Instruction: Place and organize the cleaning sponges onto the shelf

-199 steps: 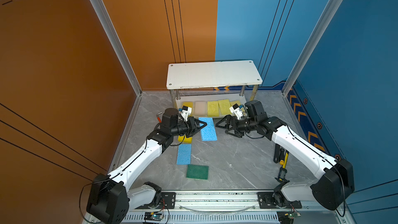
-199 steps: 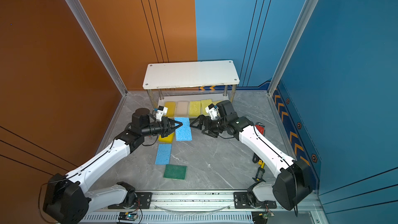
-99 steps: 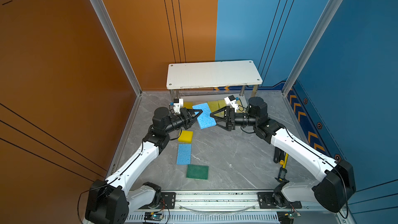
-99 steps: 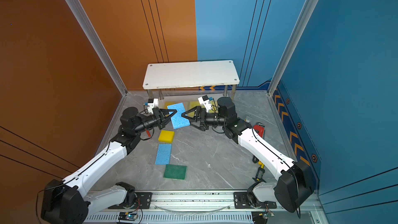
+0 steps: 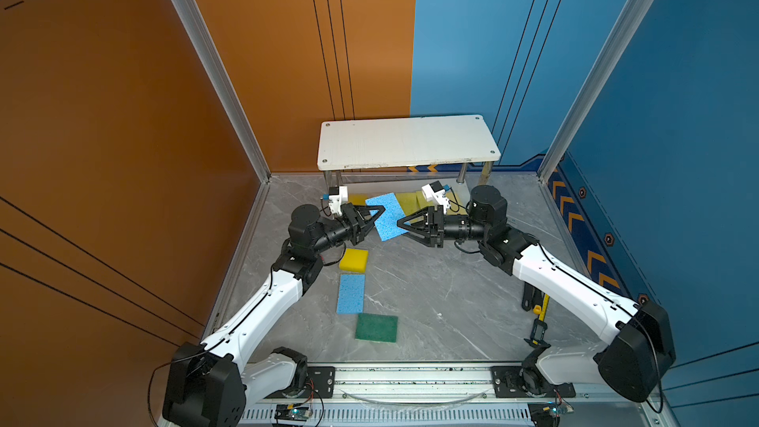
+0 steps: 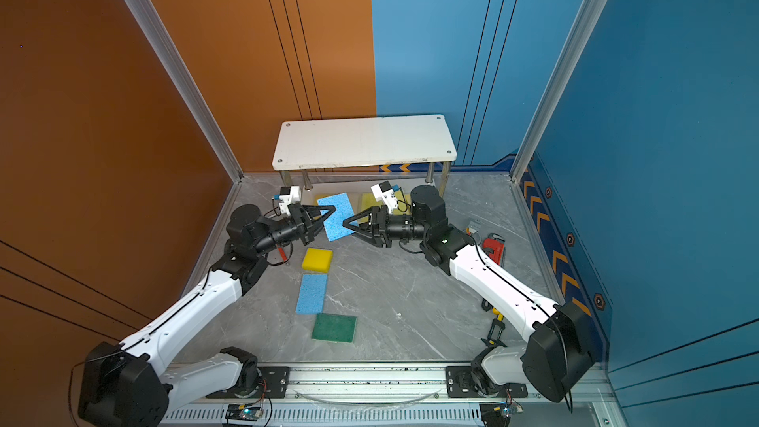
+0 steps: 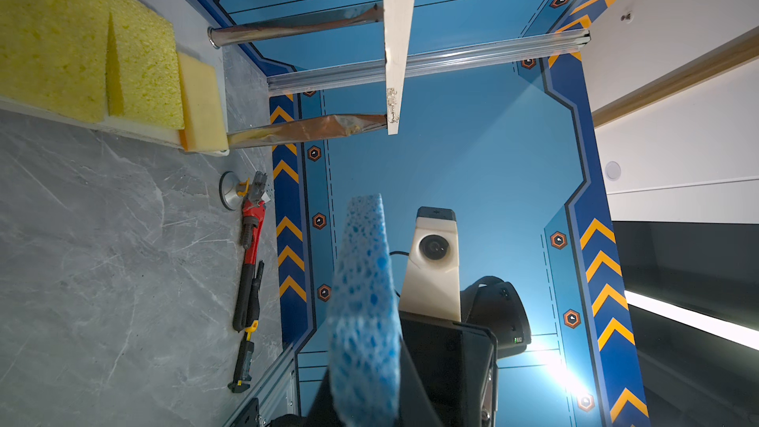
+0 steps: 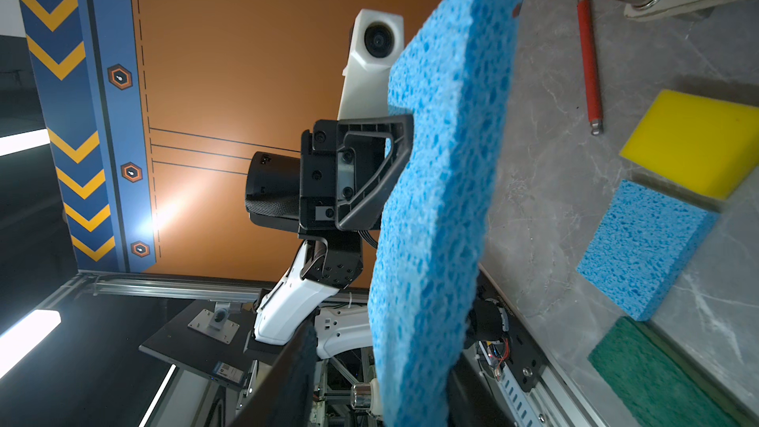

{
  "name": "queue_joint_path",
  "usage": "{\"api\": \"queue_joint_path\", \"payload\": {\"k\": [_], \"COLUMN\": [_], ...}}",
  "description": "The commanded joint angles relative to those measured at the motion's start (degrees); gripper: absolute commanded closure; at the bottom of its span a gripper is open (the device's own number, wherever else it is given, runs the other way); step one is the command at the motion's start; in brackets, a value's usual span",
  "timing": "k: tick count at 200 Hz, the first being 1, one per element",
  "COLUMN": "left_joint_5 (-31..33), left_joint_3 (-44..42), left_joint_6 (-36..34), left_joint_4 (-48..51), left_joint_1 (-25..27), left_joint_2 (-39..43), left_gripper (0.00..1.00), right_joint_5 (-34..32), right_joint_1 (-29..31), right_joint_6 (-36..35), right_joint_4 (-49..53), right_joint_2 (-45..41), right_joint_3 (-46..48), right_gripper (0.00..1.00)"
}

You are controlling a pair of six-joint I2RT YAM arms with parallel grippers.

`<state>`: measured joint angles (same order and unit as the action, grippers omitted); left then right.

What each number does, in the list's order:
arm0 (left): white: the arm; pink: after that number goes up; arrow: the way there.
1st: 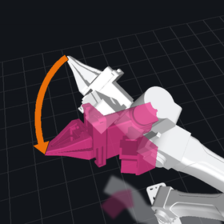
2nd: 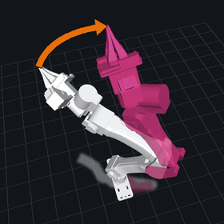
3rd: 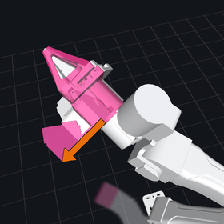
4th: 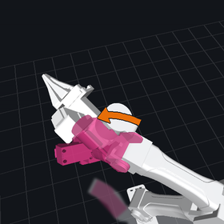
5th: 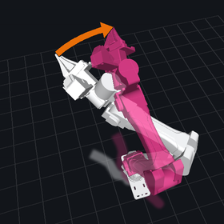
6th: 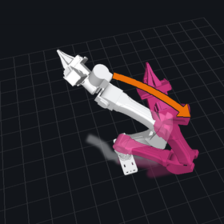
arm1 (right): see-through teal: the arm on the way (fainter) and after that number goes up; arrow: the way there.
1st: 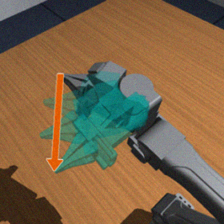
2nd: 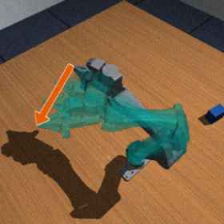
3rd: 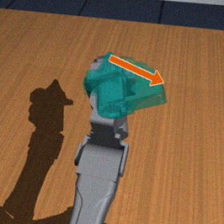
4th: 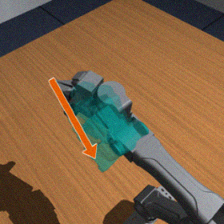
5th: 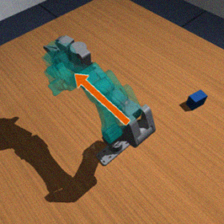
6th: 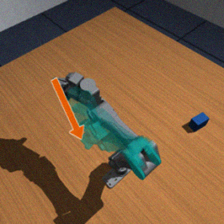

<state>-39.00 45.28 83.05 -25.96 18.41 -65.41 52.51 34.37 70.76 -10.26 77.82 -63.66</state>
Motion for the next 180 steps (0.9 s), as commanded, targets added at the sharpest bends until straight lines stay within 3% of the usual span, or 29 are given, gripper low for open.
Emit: {"api": "queue_joint_path", "payload": {"k": [1,62,97,118,134,140,161,180], "left_joint_5": [0.8,0.3,0.0,0.0,-0.1,-0.1,0.3,1.5], "left_joint_3": [-1.2,-2.4,-2.7,-3.2,-3.7,-4.0,-4.8,-3.5], "left_joint_6": [0.2,0.8,1.1,1.3,1.7,2.0,0.9,-5.3], "left_joint_4": [-1.1,-1.1,-1.1,-1.1,-1.1,-1.1,3.0,16.6], "left_joint_1": [-0.6,-1.6,-2.0,-2.3,-3.1,-3.6,-6.2,-8.4], "left_joint_2": [1.7,3.5,4.1,4.7,5.5,6.1,9.5,13.8], "left_gripper": [0.86,0.84,0.61,0.45,0.19,0.00,0.02,0.02], "right_joint_5": [0.2,-1.6,-2.9,-3.5,-3.8,-4.0,-5.1,-6.8], "right_joint_1": [0.5,0.6,0.6,0.6,0.4,0.3,-0.6,-1.5], "right_joint_6": [-0.4,-1.9,-4.3,-5.4,-6.2,-6.5,-7.6,-8.9], "right_joint_4": [-1.5,1.6,5.7,7.2,8.5,9.2,11.6,14.5], "right_joint_2": [0.3,0.1,0.2,0.2,0.0,-0.3,-1.4,-2.5], "right_joint_3": [0.5,0.5,-0.1,-0.7,-1.4,-1.7,-3.1,-6.0], "right_gripper": [0.68,0.81,0.93,0.95,0.95,0.95,0.96,0.97]}}
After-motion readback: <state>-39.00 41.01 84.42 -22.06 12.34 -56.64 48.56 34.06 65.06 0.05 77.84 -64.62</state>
